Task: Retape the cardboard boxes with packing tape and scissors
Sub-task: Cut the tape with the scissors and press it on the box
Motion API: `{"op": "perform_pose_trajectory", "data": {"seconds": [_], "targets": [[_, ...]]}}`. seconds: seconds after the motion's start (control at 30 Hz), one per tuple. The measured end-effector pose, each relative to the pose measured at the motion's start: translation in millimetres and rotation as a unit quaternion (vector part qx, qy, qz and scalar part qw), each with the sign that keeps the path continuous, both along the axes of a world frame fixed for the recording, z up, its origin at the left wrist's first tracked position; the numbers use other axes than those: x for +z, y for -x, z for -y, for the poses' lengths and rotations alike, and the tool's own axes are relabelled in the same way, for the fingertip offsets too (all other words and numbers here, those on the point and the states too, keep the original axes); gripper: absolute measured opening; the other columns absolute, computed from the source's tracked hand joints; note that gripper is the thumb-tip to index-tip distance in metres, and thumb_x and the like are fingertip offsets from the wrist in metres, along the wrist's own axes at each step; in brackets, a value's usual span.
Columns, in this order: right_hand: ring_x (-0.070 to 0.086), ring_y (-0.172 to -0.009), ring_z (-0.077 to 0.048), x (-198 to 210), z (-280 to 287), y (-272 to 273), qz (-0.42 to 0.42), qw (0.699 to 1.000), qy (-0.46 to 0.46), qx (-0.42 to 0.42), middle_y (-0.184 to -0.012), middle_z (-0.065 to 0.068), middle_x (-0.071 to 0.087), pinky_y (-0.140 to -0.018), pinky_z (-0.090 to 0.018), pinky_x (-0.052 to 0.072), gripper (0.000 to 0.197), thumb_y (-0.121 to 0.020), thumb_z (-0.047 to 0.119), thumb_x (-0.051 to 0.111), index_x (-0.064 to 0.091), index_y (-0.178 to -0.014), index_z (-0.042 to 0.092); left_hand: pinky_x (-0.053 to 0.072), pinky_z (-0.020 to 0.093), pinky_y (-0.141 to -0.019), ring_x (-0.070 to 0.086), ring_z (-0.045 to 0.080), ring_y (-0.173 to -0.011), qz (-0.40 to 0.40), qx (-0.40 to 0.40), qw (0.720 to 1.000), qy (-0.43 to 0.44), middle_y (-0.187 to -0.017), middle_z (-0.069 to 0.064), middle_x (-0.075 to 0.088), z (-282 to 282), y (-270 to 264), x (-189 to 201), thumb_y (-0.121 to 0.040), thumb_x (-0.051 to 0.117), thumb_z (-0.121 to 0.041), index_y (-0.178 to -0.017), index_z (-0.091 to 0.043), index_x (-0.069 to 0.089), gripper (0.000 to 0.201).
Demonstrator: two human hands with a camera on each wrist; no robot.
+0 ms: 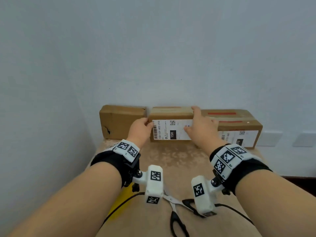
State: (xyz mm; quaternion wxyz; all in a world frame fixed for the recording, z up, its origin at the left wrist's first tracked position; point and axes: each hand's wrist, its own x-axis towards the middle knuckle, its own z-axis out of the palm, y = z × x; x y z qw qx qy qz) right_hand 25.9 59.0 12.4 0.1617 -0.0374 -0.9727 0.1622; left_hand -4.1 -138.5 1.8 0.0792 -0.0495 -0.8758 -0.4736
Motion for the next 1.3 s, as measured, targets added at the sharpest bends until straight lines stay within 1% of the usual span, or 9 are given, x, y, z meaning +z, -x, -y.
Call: {"op": "perform_pose_trajectory", "data": {"seconds": [0.17, 0.4, 0.57, 0.67, 0.73, 0.83, 1.03, 1.2, 1.3], "targets": [[0.047, -0.11, -0.026, -8.4, -8.9, 24.5, -0.008, 0.975, -0.224, -0.002, -0.102, -0.001, 0.065, -0.104, -0.047, 0.02, 0.022, -0.091, 0.021, 0.051, 0.049, -0.113, 0.024, 0.049, 0.034, -0.095, 0.057, 0.019, -0.111, 0.089, -0.073, 0.993, 0.005, -0.124, 0.006, 0.058, -16.1, 17.1, -24.2, -0.097, 0.052, -0.025, -0.133, -0.005, 0.038, 0.044], [0.046, -0.114, -0.026, -21.1, -16.5, 44.5, -0.012, 0.975, -0.22, 0.012, -0.114, -0.002, 0.059, -0.109, -0.048, 0.016, 0.017, -0.09, 0.014, 0.049, 0.049, -0.106, 0.021, 0.046, 0.042, -0.101, 0.056, 0.021, -0.114, 0.14, -0.108, 0.982, -0.066, -0.128, 0.01, 0.055, -33.4, 40.3, -34.7, -0.097, 0.052, -0.023, -0.139, -0.007, 0.025, 0.053], [0.048, -0.11, -0.028, -24.2, -18.1, 48.8, -0.001, 0.98, -0.2, 0.007, -0.114, -0.004, 0.056, -0.106, -0.047, 0.02, 0.021, -0.089, 0.011, 0.046, 0.047, -0.109, 0.019, 0.049, 0.042, -0.098, 0.058, 0.022, -0.112, 0.151, -0.102, 0.982, -0.052, -0.123, 0.009, 0.058, -34.8, 46.0, -31.8, -0.095, 0.056, -0.024, -0.134, -0.007, 0.031, 0.05], [0.048, -0.11, -0.029, -18.8, -12.8, 47.4, 0.017, 0.977, -0.212, 0.006, -0.117, -0.006, 0.055, -0.106, -0.049, 0.023, 0.024, -0.09, 0.015, 0.045, 0.046, -0.115, 0.015, 0.051, 0.033, -0.084, 0.059, 0.019, -0.099, 0.129, -0.098, 0.984, 0.076, -0.104, 0.004, 0.062, -30.4, 45.7, -22.7, -0.096, 0.052, -0.031, -0.108, -0.006, 0.052, 0.027], [0.047, -0.116, -0.029, -10.9, -8.4, 46.1, 0.035, 0.976, -0.214, 0.001, -0.12, -0.008, 0.055, -0.107, -0.05, 0.023, 0.028, -0.094, 0.029, 0.044, 0.048, -0.118, 0.014, 0.044, 0.028, -0.07, 0.053, 0.019, -0.086, 0.088, -0.077, 0.979, 0.167, -0.095, 0.003, 0.058, -24.4, 39.9, -7.1, -0.098, 0.048, -0.03, -0.096, -0.008, 0.056, 0.024], [0.047, -0.117, -0.029, 2.5, 5.5, 46.0, 0.013, 0.983, -0.184, 0.014, -0.12, -0.008, 0.056, -0.106, -0.049, 0.023, 0.033, -0.095, 0.035, 0.043, 0.05, -0.121, 0.015, 0.044, 0.031, -0.078, 0.058, 0.024, -0.091, 0.001, -0.061, 0.981, 0.182, -0.103, 0.01, 0.065, -4.4, 33.3, 15.7, -0.098, 0.047, -0.026, -0.101, -0.006, 0.063, 0.025], [0.047, -0.114, -0.024, 16.5, 62.0, 43.4, -0.004, 0.99, -0.08, 0.117, -0.121, -0.003, 0.054, -0.103, -0.041, 0.026, 0.032, -0.094, 0.026, 0.044, 0.051, -0.124, 0.02, 0.037, 0.022, -0.082, 0.051, 0.01, -0.097, -0.076, -0.024, 0.982, 0.172, -0.106, -0.004, 0.057, 49.2, 27.5, 29.3, -0.098, 0.046, -0.022, -0.115, -0.013, 0.06, 0.024], [0.045, -0.123, -0.026, 24.9, 100.0, 46.5, 0.054, 0.98, 0.074, 0.174, -0.139, -0.01, 0.043, -0.098, -0.032, 0.036, 0.048, -0.097, 0.022, 0.05, 0.036, -0.142, 0.012, 0.028, 0.035, -0.107, 0.035, 0.028, -0.126, -0.129, 0.085, 0.967, 0.205, -0.136, 0.012, 0.038, 91.8, 35.6, 21.3, -0.095, 0.051, -0.024, -0.132, -0.011, 0.047, 0.04], [0.035, -0.137, -0.027, 23.7, 111.4, 54.6, 0.121, 0.968, 0.123, 0.182, -0.153, -0.01, 0.032, -0.105, -0.033, 0.033, 0.064, -0.098, 0.026, 0.05, 0.019, -0.152, 0.012, 0.018, 0.041, -0.114, 0.016, 0.033, -0.14, -0.05, 0.146, 0.973, 0.173, -0.153, 0.016, 0.015, 110.1, 48.9, 14.1, -0.095, 0.05, -0.037, -0.148, -0.012, 0.022, 0.065]]}}
